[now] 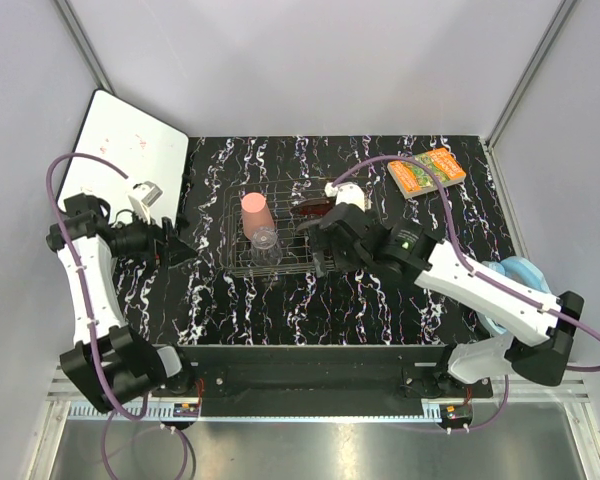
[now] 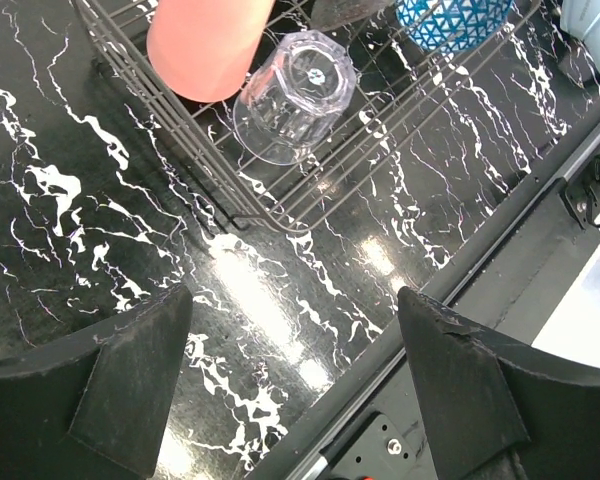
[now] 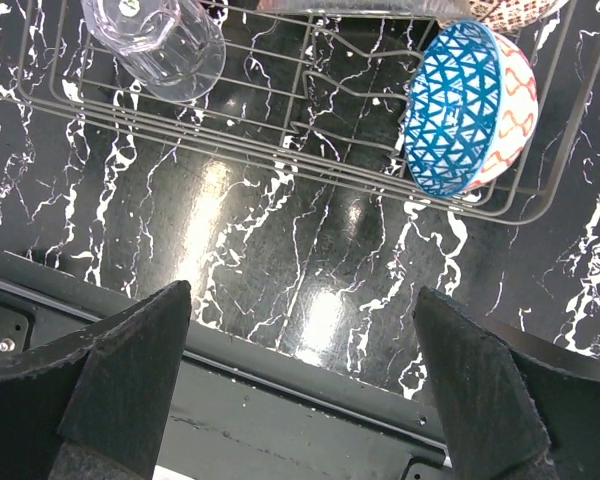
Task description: Load the mixed dishes into the dish rack
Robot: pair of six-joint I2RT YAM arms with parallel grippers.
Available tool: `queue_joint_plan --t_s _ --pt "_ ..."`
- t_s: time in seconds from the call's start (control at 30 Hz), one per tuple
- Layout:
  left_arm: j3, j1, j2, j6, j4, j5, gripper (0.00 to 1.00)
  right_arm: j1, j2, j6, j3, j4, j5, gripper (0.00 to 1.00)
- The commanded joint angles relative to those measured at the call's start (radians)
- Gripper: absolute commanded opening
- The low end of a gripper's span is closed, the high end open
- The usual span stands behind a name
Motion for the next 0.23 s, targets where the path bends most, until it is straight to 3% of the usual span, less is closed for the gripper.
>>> queue_joint_plan --t_s 0.0,0.2 --pt "0.005 0.004 0.019 -0.021 0.049 -0.010 0.87 0.002 -0.075 0.016 -0.031 0.040 0.065 1.00" --pt "-0.021 0.006 0.019 -0.020 0.072 -0.017 0.87 0.002 -0.143 0.039 -0.086 0.052 0.082 1.00"
